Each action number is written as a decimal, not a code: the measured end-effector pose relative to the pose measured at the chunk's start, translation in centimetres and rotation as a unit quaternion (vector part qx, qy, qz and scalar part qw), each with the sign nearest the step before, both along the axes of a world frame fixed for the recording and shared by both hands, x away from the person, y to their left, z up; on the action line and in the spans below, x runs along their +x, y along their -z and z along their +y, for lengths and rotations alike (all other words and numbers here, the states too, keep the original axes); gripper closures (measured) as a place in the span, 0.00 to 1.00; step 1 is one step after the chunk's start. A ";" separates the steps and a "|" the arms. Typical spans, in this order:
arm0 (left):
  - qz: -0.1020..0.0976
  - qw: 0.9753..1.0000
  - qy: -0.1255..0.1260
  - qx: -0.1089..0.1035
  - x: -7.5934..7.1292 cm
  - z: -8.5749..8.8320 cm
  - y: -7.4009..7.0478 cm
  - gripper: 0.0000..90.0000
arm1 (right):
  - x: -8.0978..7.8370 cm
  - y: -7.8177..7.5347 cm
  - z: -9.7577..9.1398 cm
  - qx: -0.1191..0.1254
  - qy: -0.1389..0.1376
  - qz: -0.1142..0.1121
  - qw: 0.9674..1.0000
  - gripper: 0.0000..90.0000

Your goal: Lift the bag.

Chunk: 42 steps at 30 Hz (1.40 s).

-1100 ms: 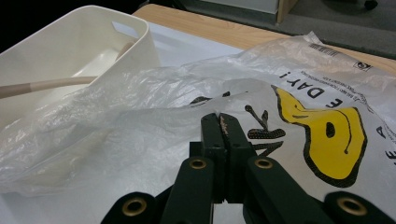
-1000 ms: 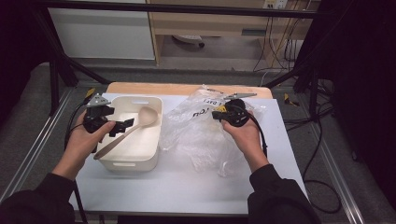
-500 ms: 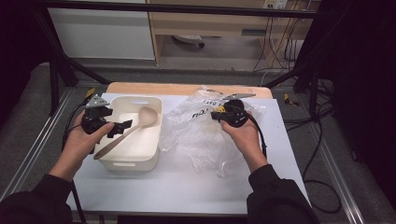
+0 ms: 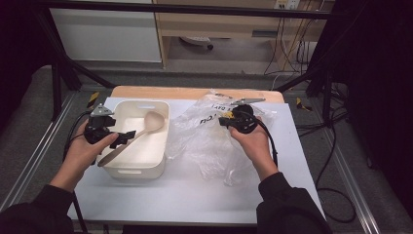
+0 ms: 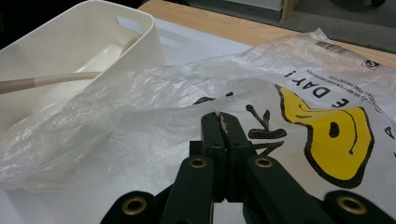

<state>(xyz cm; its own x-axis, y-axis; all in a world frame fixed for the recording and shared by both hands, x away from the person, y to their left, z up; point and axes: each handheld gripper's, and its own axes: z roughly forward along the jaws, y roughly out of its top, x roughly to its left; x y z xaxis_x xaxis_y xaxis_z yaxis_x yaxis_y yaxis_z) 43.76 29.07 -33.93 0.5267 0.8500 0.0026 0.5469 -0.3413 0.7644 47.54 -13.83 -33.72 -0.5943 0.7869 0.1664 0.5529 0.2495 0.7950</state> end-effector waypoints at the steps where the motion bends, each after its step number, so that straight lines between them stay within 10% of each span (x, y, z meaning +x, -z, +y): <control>1: 0.002 1.000 -0.002 0.001 0.0 0.0 0.1 0.11 | 0.0 0.0 0.0 0.001 0.000 0.000 1.000 1.00; 42: 0.062 0.998 0.002 0.031 -1.1 0.0 2.8 0.42 | -0.1 0.8 0.2 0.004 -0.007 0.005 1.000 1.00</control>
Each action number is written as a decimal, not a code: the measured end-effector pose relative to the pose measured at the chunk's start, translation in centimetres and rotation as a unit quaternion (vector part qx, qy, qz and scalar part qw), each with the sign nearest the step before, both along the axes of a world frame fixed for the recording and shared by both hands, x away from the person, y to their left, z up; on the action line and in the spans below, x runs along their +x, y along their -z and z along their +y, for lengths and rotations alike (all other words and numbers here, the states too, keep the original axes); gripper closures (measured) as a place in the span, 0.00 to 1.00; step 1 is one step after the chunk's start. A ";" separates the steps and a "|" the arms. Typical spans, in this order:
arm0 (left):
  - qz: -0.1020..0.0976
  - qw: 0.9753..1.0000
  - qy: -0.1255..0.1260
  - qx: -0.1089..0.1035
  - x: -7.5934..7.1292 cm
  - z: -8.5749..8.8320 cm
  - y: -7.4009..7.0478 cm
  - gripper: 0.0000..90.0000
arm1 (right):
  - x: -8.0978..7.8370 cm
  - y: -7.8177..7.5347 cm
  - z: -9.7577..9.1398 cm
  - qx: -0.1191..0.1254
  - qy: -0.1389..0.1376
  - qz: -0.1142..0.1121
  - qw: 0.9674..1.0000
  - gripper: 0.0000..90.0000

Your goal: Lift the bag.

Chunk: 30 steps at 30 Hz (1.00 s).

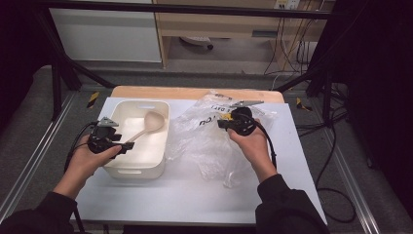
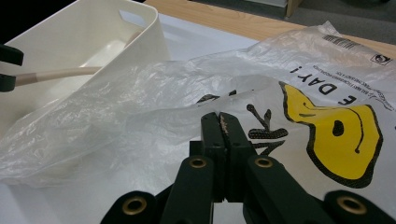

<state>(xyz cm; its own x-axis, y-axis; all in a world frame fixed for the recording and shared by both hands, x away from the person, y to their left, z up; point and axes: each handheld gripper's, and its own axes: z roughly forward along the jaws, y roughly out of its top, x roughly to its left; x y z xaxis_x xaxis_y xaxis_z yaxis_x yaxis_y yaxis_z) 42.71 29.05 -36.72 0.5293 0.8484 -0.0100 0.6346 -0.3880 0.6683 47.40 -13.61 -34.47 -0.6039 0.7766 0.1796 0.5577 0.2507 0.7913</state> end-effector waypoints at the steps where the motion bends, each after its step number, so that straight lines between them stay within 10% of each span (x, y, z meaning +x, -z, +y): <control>1: 0.001 1.000 0.000 0.001 -0.1 0.0 0.0 0.43 | 0.0 0.0 0.0 0.000 0.000 0.000 1.000 1.00; 30: 0.026 0.999 -0.011 0.023 -0.8 0.8 1.1 0.64 | 0.0 0.1 -0.1 -0.001 0.002 0.003 1.000 1.00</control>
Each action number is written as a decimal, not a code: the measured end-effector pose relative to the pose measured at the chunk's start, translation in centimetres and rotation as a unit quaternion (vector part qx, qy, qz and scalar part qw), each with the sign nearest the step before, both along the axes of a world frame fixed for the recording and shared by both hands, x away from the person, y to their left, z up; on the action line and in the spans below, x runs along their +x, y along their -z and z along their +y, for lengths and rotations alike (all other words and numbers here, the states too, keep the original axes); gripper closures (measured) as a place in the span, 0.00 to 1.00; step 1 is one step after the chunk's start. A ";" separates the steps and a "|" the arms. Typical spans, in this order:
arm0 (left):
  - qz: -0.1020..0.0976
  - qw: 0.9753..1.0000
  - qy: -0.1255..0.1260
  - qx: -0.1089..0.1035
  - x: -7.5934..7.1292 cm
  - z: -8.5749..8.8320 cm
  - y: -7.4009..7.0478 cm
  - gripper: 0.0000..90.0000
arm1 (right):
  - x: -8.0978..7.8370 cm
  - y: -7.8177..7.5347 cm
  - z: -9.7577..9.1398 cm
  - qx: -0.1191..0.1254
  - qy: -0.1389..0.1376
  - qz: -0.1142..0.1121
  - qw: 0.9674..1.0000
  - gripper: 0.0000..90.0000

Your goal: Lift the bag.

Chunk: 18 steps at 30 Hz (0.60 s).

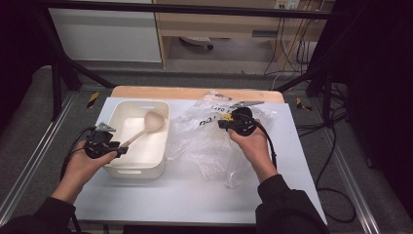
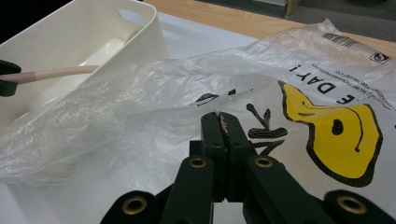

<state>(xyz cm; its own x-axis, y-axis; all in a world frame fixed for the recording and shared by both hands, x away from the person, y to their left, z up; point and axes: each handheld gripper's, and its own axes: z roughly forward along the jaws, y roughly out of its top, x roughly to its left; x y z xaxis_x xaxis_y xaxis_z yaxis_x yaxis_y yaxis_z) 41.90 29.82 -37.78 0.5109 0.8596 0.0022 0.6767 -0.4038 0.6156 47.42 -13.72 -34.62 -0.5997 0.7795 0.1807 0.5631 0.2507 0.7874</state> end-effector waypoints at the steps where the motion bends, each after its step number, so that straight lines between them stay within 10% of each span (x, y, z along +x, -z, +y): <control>1: 0.004 1.000 0.002 0.003 0.0 0.0 0.0 0.64 | 0.0 0.0 0.0 0.000 0.000 0.000 1.000 1.00; 18: 0.028 0.999 0.015 0.013 0.6 -0.4 0.2 0.76 | 0.1 0.0 -0.1 -0.002 -0.001 0.000 1.000 1.00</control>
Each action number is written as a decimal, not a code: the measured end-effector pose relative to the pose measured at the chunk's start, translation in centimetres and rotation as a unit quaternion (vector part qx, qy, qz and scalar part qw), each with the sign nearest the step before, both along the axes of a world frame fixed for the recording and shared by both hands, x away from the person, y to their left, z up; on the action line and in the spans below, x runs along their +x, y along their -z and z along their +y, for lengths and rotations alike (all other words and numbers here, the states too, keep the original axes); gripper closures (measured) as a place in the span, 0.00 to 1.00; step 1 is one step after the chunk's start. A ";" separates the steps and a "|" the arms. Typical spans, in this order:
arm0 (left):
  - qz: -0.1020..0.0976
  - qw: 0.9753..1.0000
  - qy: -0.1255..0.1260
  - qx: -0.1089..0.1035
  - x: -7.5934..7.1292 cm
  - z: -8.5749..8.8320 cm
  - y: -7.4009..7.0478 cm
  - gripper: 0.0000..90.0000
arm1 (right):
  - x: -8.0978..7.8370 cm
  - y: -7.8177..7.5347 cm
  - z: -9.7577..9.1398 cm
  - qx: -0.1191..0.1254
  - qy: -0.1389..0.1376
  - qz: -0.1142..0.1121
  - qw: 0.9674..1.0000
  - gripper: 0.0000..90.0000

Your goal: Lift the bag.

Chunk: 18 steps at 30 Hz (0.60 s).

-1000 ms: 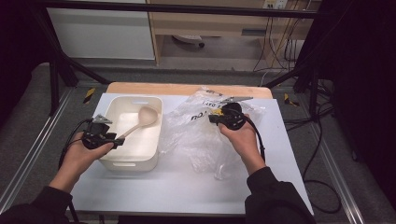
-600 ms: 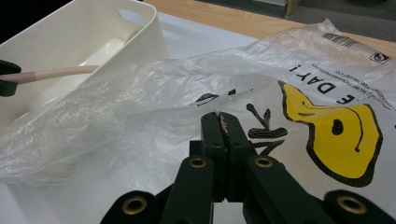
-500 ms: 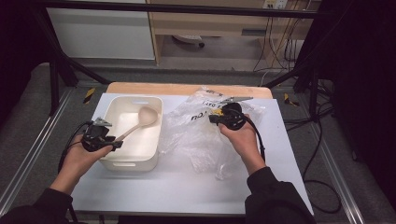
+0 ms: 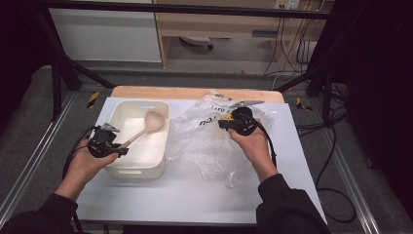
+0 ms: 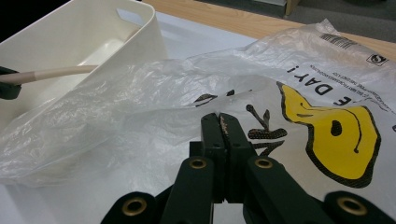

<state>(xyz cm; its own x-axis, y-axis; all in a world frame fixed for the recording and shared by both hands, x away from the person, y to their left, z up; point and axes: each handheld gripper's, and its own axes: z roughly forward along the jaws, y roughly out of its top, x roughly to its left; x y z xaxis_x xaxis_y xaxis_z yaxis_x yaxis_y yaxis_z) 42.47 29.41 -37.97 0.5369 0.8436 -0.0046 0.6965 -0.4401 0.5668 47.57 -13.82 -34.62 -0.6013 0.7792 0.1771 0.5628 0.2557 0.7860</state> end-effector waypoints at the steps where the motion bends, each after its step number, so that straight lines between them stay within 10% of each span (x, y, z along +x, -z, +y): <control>1: 0.000 1.000 0.000 0.000 0.0 0.0 0.0 0.76 | 0.0 0.1 0.0 0.001 0.000 0.001 1.000 1.00; 18: -0.061 0.998 0.007 -0.021 -1.1 0.4 -1.5 0.77 | -0.2 0.1 0.6 0.002 -0.006 -0.001 1.000 1.00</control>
